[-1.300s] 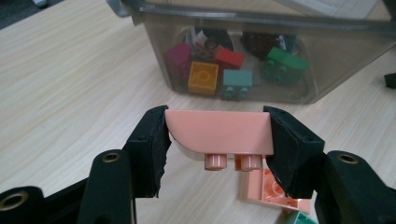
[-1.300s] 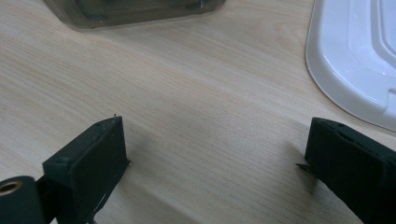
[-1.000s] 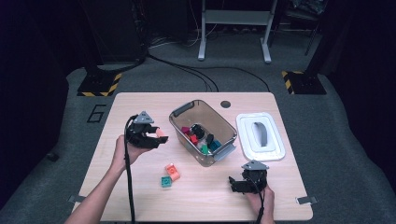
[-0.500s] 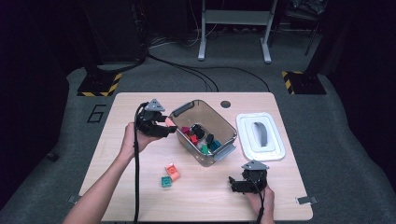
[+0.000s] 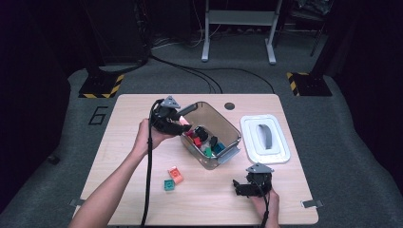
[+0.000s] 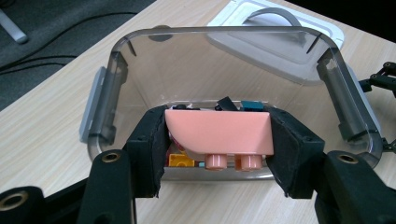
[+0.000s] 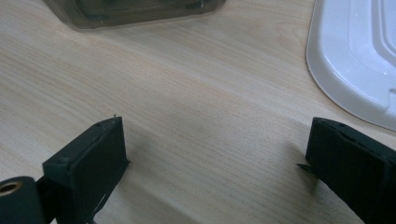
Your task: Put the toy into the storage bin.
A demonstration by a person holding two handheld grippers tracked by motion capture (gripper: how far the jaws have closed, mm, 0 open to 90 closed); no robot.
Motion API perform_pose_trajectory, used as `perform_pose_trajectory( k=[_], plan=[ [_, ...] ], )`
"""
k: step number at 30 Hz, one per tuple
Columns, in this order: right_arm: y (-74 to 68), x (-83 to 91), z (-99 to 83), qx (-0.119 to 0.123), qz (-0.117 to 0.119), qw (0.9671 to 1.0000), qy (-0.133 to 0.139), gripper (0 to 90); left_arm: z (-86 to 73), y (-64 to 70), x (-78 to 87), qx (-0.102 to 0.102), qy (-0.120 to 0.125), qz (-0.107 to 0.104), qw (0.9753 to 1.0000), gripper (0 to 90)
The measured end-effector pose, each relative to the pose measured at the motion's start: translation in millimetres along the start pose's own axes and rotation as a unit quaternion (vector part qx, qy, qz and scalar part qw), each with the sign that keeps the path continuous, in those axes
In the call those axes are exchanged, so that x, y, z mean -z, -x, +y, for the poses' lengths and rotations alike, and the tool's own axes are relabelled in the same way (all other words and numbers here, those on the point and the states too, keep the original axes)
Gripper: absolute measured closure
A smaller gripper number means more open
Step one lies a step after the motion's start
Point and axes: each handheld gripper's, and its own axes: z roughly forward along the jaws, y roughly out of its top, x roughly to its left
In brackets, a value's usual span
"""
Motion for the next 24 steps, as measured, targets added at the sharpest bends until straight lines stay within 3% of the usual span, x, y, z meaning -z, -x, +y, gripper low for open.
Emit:
perform_pose_trajectory(
  k=[5,13,24],
  plan=[
    [0.1,0.0,0.0,0.001,0.0,1.0,0.0,4.3,6.3,4.1,-7.6,-0.008,-0.003,-0.004,1.0,43.3],
    [0.0,0.0,0.0,0.001,0.0,1.0,-0.001,4.3,6.9,7.4,-21.3,0.009,-0.016,-0.018,0.9997,43.3],
    [0.0,0.0,0.1,0.001,0.0,1.0,-0.001,4.3,-2.9,18.3,-35.9,0.014,-0.043,-0.039,0.9982,43.3]
  ],
)
